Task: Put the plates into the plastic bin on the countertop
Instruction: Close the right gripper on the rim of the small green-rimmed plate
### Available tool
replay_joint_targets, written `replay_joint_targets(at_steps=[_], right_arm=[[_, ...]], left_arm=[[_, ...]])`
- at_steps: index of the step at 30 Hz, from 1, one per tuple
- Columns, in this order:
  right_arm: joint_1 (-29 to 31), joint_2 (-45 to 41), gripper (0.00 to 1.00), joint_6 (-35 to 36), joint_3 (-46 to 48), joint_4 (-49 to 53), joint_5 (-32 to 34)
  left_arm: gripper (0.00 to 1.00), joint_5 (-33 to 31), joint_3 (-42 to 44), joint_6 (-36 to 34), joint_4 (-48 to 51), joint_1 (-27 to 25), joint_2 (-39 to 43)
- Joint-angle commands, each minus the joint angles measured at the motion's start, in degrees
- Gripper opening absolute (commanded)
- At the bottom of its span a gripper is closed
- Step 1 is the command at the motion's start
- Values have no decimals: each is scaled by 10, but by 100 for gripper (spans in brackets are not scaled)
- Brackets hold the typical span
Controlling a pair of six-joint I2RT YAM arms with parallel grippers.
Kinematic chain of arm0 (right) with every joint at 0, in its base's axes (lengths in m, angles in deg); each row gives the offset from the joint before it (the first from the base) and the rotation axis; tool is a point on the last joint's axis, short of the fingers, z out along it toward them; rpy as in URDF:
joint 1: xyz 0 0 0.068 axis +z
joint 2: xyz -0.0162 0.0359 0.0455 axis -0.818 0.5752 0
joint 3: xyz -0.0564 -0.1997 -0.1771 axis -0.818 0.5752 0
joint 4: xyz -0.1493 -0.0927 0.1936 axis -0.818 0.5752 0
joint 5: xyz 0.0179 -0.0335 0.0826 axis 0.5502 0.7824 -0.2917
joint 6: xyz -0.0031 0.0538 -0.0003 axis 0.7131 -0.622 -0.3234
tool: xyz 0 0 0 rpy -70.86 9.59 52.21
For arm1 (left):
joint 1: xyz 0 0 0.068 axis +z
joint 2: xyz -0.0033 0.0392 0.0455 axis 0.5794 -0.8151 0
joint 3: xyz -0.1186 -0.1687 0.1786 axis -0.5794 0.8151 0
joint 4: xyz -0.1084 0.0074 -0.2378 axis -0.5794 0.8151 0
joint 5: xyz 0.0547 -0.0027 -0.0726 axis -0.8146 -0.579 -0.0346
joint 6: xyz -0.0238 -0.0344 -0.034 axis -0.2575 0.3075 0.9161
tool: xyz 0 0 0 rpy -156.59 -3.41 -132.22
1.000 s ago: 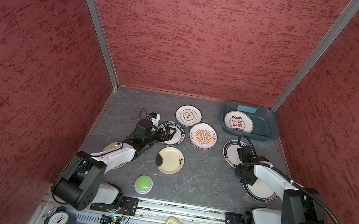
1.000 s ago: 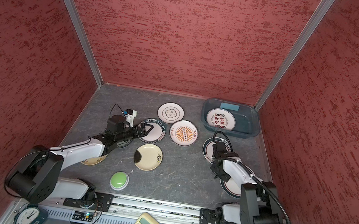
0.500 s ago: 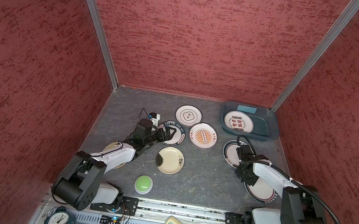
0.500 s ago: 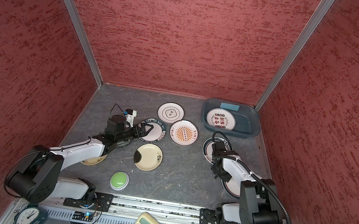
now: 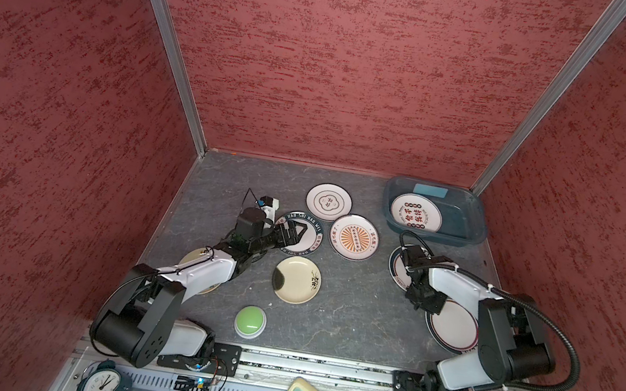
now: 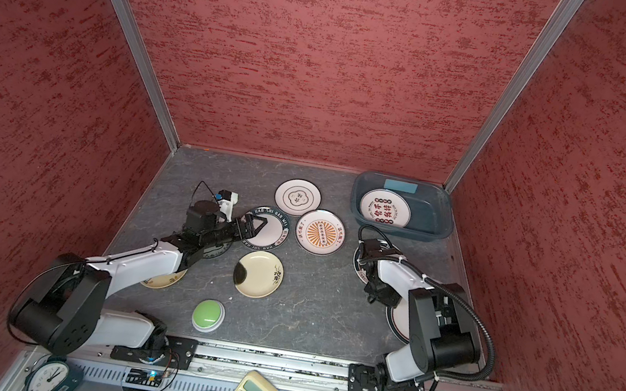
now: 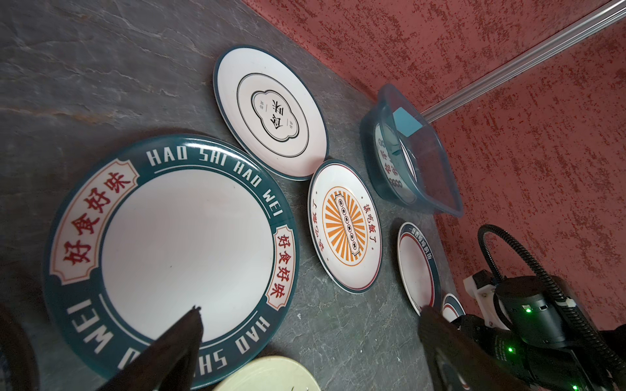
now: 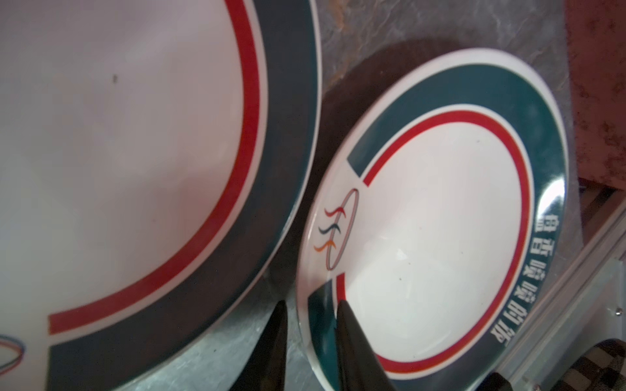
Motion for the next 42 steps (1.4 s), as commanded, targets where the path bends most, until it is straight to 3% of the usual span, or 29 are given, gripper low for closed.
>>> replay_joint_targets(at_steps=[1, 42], right_arm=[[6, 0, 26, -11, -5, 12, 23], [32, -7, 0, -25, 9, 9, 10]], left_arm=[[99, 1, 4, -1, -2, 5, -5], [100, -7, 3, 2, 11, 8, -6]])
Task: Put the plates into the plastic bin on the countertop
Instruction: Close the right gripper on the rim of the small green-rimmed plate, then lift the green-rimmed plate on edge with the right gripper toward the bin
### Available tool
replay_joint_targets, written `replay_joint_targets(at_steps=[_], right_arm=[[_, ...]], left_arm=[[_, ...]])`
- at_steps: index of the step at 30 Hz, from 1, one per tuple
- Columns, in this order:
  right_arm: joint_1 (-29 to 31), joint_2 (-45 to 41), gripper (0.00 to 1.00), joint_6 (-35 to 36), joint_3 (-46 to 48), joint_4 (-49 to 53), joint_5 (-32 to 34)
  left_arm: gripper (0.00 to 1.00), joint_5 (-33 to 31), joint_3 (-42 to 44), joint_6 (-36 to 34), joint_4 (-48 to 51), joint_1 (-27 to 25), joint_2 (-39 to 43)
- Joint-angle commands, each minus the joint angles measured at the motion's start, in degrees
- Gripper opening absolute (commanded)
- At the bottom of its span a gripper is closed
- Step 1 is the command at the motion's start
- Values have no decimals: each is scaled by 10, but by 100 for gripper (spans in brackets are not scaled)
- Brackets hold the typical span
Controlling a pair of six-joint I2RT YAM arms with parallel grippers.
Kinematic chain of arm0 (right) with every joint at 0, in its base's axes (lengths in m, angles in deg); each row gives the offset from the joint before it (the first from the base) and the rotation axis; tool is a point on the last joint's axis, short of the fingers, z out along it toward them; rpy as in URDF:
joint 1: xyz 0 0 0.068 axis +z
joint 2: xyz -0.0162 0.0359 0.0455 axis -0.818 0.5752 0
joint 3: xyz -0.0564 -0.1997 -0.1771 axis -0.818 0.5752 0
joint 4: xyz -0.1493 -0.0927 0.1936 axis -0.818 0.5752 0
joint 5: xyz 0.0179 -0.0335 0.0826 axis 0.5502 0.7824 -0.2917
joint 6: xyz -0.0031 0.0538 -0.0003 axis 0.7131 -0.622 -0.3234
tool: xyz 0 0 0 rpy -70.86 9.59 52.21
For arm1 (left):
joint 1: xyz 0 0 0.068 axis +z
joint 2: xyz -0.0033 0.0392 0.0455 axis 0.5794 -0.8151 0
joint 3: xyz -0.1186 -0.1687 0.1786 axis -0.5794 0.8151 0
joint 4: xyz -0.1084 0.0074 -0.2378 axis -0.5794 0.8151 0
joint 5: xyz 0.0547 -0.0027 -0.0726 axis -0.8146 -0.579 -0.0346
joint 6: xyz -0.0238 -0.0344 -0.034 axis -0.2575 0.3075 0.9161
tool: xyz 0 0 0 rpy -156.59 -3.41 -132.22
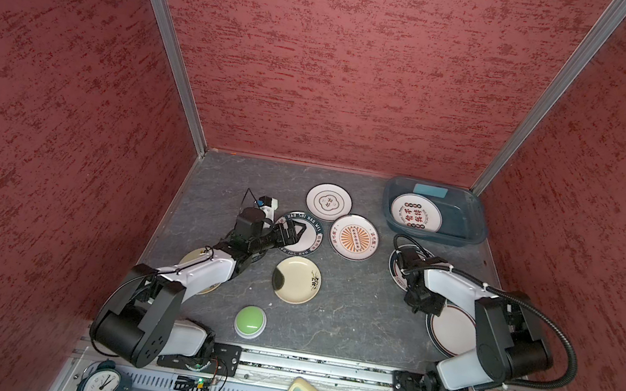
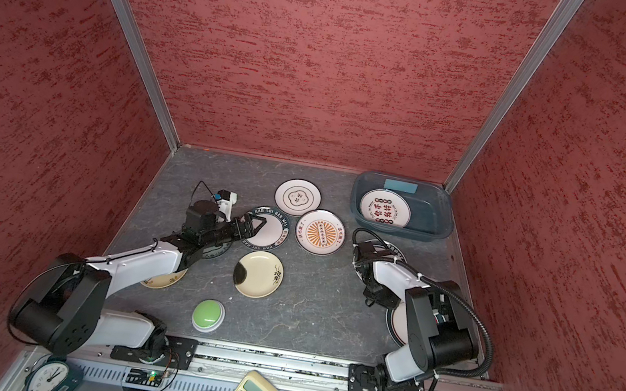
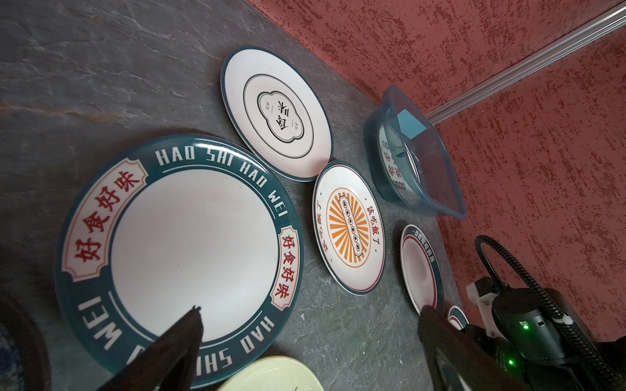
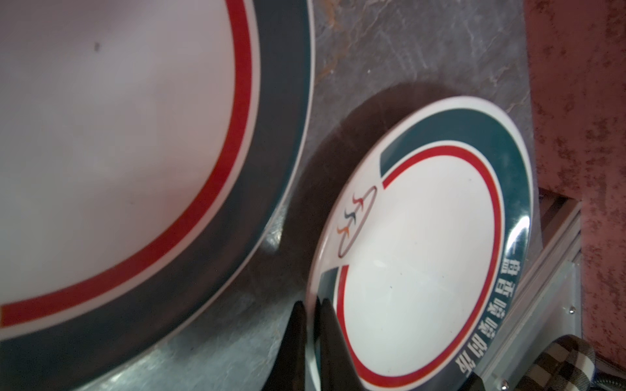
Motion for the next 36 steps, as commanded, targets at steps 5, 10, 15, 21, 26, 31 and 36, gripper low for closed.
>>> replay_joint_targets(at_steps=[5, 10, 15, 21, 26, 31, 36], right_arm=[[8, -26, 0, -26, -2, 10, -20], [12, -37, 0, -25, -8, 16, -22], [26, -36, 0, -23, -33, 28, -19], [56, -48, 0, -22, -76, 27, -57], [68, -88, 0, -24, -126, 21, -100], [69, -109, 0, -20, -169, 21, -117], [69, -109, 0, -10, -218, 18, -135]], left_arm=[[100, -5, 3, 0, 6, 5, -5], [99, -3, 4, 0, 4, 5, -6], [99, -1, 3, 1, 2, 5, -6], [99, 3, 5, -4, -1, 5, -1], [100, 6, 13, -26, -21, -7, 12], [100, 1, 11, -38, -17, -17, 20], [100, 0, 11, -51, -25, -33, 28]])
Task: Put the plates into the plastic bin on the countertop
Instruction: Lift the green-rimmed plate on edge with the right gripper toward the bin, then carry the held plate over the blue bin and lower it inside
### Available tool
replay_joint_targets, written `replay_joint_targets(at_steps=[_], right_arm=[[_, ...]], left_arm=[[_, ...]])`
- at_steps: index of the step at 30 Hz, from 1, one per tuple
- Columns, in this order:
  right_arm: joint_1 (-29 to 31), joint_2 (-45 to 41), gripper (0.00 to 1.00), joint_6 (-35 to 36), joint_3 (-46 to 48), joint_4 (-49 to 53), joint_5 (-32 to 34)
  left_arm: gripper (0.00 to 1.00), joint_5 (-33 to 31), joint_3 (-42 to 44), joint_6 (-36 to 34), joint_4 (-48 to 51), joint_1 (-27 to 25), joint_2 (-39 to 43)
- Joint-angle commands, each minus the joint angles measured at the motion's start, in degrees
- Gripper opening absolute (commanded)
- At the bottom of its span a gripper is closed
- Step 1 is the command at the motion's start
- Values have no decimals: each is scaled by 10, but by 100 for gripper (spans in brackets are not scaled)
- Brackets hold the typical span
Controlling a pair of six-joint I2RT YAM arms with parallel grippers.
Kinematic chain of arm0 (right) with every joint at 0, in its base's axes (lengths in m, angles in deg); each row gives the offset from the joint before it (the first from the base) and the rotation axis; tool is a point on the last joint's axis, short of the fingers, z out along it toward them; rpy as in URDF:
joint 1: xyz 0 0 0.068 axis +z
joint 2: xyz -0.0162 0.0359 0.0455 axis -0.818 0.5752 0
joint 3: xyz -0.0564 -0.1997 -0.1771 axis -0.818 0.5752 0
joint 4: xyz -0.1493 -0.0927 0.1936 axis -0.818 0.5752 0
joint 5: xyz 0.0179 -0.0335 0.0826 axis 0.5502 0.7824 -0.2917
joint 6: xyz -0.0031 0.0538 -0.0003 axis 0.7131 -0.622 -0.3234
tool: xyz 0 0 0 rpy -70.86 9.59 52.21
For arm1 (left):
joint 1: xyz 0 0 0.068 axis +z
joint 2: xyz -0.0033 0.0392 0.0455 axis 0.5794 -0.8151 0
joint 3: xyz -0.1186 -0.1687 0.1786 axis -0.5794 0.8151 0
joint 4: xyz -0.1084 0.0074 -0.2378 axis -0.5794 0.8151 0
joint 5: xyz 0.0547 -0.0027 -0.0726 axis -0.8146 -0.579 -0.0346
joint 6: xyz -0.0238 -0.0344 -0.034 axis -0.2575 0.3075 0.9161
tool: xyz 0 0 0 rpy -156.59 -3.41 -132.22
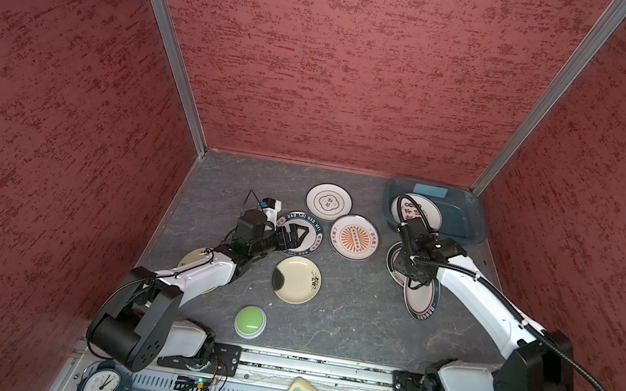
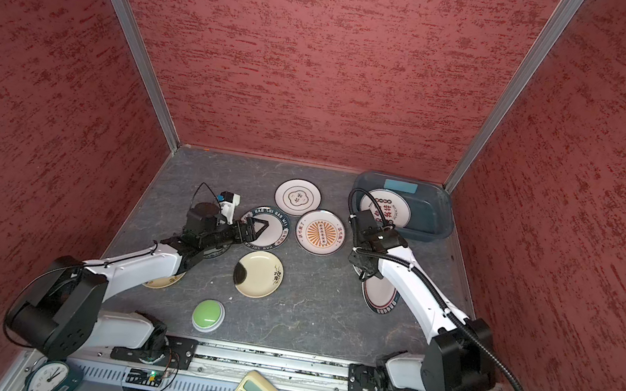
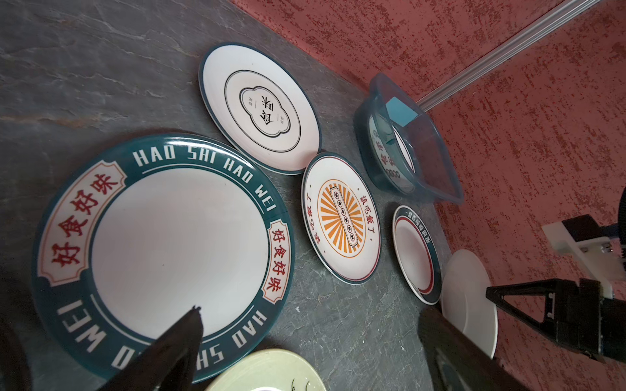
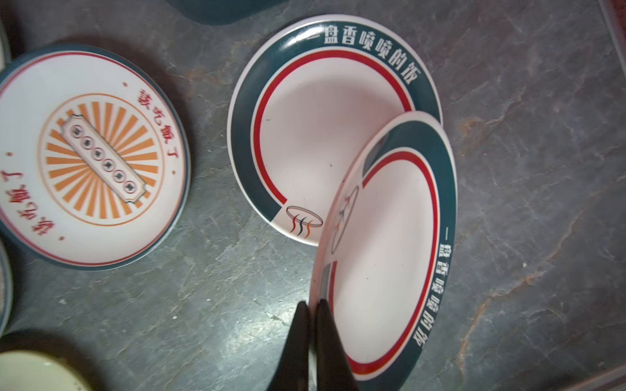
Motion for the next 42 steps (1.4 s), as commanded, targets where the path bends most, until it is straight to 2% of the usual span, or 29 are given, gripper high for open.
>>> replay_joint_targets(at_steps=[1, 9, 20, 32, 42], right_arm=[[4, -4, 0, 0, -38, -18, -26], [4, 11, 0, 23, -112, -13, -12], [5, 46, 0, 74, -238, 60, 119], [6, 152, 0, 175, -377, 76, 199], [4, 220, 0, 242, -437, 39, 255]], left_arm=[[100, -2, 2, -25, -19, -14, 14], [99, -18, 1, -36, -8, -26, 31], [100, -26, 3, -36, -4, -26, 39], [100, -32, 4, -37, -2, -25, 41], [99, -30, 5, -25, -8, -25, 38]])
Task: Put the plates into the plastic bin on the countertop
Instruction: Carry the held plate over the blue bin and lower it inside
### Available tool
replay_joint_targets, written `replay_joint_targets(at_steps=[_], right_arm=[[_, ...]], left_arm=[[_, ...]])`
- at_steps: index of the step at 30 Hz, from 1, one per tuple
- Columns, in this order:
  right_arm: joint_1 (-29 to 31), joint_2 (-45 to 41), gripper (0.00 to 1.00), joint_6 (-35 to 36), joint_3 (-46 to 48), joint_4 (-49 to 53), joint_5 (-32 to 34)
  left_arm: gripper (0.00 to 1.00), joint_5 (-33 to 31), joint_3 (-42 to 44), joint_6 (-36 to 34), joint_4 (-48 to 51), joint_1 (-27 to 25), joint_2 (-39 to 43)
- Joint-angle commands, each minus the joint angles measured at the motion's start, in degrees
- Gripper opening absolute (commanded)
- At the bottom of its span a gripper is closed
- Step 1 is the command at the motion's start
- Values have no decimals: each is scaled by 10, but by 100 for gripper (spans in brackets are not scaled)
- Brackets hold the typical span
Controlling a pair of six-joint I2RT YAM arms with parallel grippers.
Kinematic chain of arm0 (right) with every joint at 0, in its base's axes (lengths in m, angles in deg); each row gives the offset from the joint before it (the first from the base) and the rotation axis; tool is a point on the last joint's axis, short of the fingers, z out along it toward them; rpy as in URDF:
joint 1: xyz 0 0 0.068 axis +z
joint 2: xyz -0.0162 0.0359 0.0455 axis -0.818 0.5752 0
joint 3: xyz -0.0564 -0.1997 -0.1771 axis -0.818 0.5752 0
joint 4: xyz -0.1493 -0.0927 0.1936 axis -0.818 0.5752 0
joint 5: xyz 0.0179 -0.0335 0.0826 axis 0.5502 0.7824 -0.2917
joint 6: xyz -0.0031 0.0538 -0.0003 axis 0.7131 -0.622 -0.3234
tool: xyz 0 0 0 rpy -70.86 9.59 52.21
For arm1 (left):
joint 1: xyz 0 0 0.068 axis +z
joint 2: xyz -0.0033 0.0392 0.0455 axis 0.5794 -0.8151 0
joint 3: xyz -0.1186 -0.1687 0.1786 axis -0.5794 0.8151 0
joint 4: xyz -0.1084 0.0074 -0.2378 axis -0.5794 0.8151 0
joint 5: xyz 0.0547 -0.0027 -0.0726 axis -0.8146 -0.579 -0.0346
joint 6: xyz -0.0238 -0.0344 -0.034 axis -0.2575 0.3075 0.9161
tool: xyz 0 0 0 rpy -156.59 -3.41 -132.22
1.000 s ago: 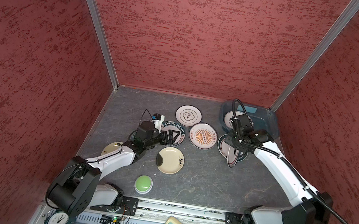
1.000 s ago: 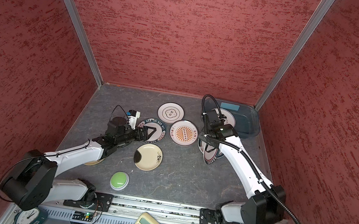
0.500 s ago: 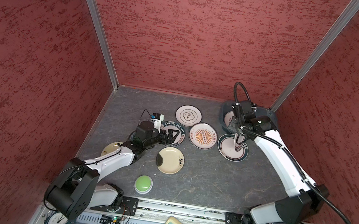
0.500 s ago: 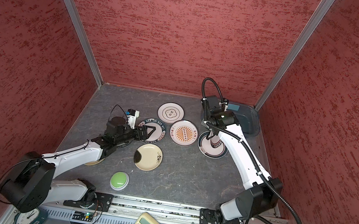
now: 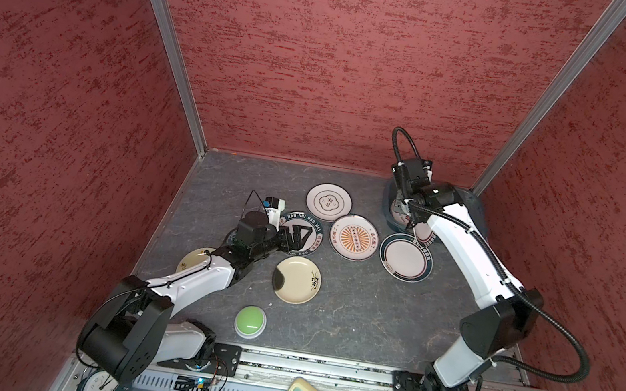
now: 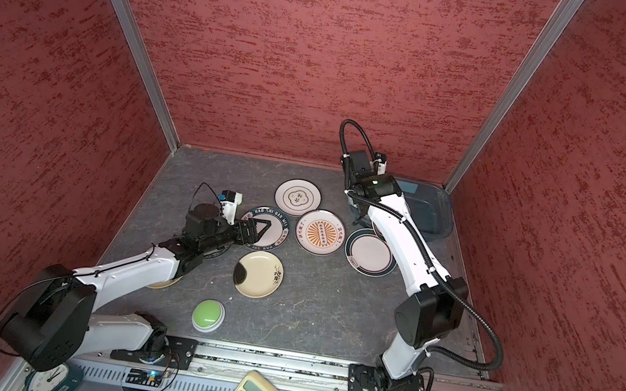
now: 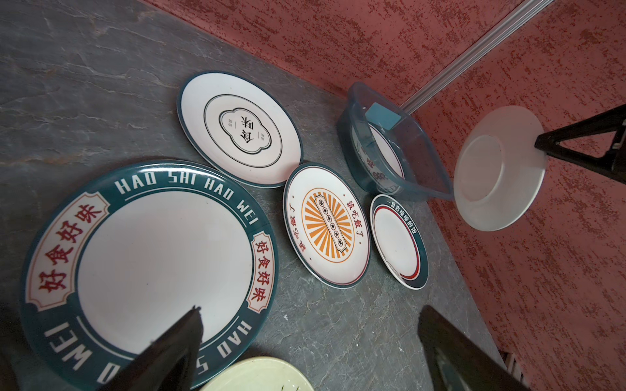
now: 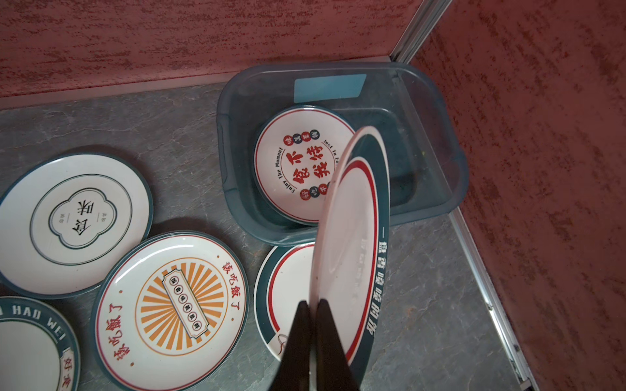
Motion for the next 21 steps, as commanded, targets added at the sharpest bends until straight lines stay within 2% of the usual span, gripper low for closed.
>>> replay_joint_targets(at_steps=[1, 6, 12, 21], right_arm=[[3, 15, 0, 39, -31, -32, 59], [-6, 35, 0, 90, -29, -92, 55], [-31, 55, 0, 137, -19, -153, 11], [-55, 90, 0, 170, -20, -177, -1]], left_arm=[[100, -2, 5, 0, -7, -1, 5], [100, -4, 5, -2, -4, 0, 9], [99, -9, 5, -6, 0, 0, 13], [100, -10, 5, -5, -1, 0, 8]])
